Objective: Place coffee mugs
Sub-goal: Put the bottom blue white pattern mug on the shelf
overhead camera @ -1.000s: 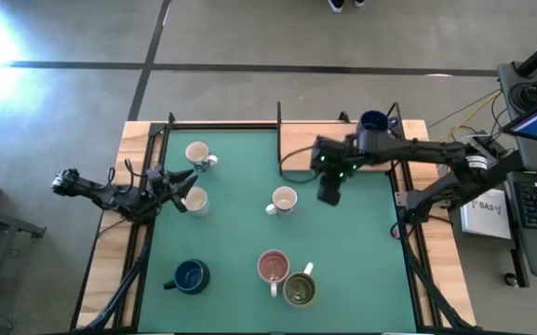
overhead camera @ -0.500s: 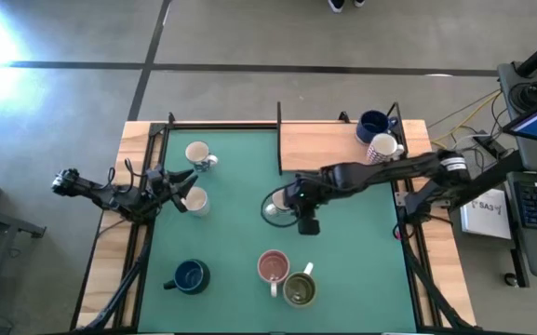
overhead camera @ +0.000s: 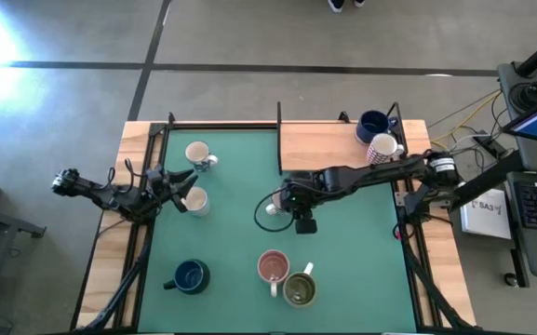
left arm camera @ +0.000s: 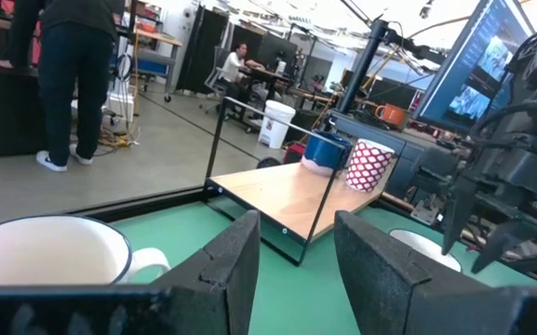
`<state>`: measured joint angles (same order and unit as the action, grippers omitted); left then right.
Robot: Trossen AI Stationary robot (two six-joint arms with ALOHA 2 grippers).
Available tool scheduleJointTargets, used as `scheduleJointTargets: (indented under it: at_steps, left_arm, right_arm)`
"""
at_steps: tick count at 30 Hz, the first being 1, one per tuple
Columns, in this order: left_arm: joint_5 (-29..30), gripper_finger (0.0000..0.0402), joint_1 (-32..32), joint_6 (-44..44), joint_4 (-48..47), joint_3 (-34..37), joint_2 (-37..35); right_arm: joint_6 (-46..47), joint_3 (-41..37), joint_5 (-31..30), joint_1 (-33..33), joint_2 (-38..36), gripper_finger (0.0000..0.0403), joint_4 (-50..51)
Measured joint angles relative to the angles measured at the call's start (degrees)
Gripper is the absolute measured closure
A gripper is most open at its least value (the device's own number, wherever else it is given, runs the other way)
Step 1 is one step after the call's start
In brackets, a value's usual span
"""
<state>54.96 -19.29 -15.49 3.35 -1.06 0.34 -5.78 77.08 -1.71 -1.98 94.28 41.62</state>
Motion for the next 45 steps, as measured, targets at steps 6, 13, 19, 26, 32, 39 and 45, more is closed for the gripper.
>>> scheduleJointTargets:
  at_steps: [6, 13, 19, 26, 32, 39, 45]
  left_arm:
    - [0.0, 0.0278, 0.02, -0.02, 0.02, 0.0, 0.03]
    - [-0.01, 0.0278, 0.01, -0.01, 0.05, 0.0, 0.09]
    - [-0.01, 0.0278, 0.01, -0.01, 0.05, 0.0, 0.11]
    - [-0.02, 0.0278, 0.0, 0.0, 0.02, 0.02, 0.11]
    - [-0.01, 0.0278, 0.0, -0.01, 0.04, 0.0, 0.11]
    - [0.0, 0.0278, 0.01, -0.02, 0.04, 0.01, 0.11]
    - [0.0, 0.0278, 0.02, 0.0, 0.03, 0.0, 0.11]
  right_arm:
    - [-3.55, -0.37, 0.22, -0.1, 0.59, 0.0268, 0.15]
    - [-5.68, -0.52, -1.36, -0.26, 3.47, 0.0274, 1.31]
    - [-5.75, -0.52, -1.31, -0.26, 3.78, 0.0329, 1.3]
    - [0.27, -0.5, -1.36, -0.26, 3.44, 0.0385, 2.75]
    - [13.54, 1.38, -0.32, -0.26, 1.75, 0.0387, 14.55]
    - [25.42, 6.9, -1.13, 0.32, 0.67, 0.0388, 24.56]
    - [28.44, 8.92, -1.33, 3.29, 0.3, 0.0389, 29.42]
